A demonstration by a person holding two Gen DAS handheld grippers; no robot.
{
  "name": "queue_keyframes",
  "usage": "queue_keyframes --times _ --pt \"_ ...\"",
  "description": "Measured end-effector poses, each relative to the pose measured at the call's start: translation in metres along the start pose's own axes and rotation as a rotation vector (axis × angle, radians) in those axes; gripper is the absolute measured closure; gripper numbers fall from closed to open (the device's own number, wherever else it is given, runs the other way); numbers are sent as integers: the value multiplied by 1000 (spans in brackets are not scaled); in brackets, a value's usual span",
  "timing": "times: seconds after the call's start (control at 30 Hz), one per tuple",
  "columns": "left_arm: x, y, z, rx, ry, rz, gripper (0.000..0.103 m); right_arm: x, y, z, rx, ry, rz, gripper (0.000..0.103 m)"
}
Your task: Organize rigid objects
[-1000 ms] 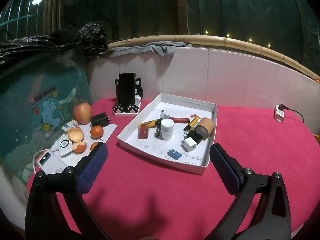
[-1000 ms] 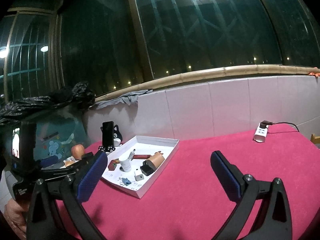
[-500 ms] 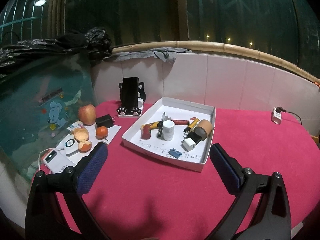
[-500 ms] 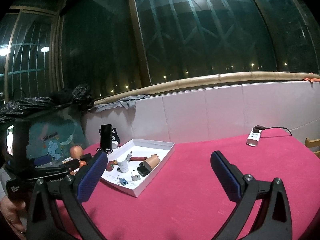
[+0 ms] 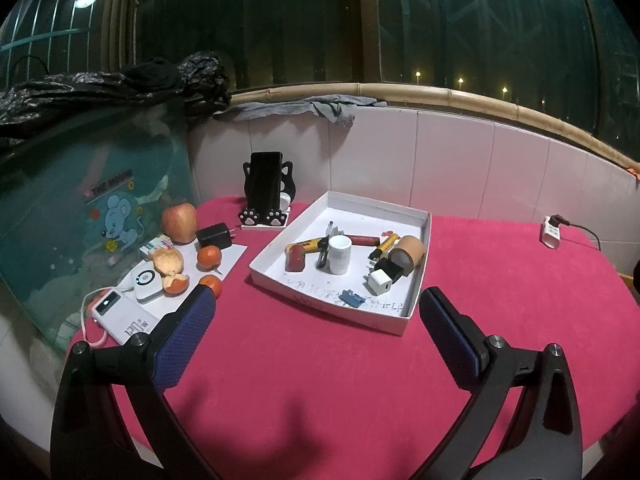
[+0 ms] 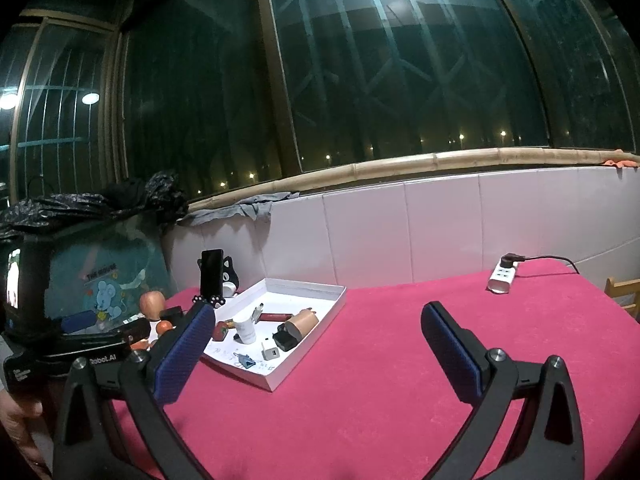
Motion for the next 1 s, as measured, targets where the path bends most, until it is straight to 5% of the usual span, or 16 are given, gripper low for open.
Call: queue_keyframes --times 1.0 --pt "0 -3 -5 -4 -2 -1 0 2 2 -9 -38 23 -3 0"
Point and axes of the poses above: each gripper's, at about its wrist camera, not at the fingertips, and y roughly the way its jaws point, x to its right, z to its top, the point moved 4 cm from there along y, roughly the way its jaws point, and after that the axes turned 6 degrees about x, right-handed, at the moved point
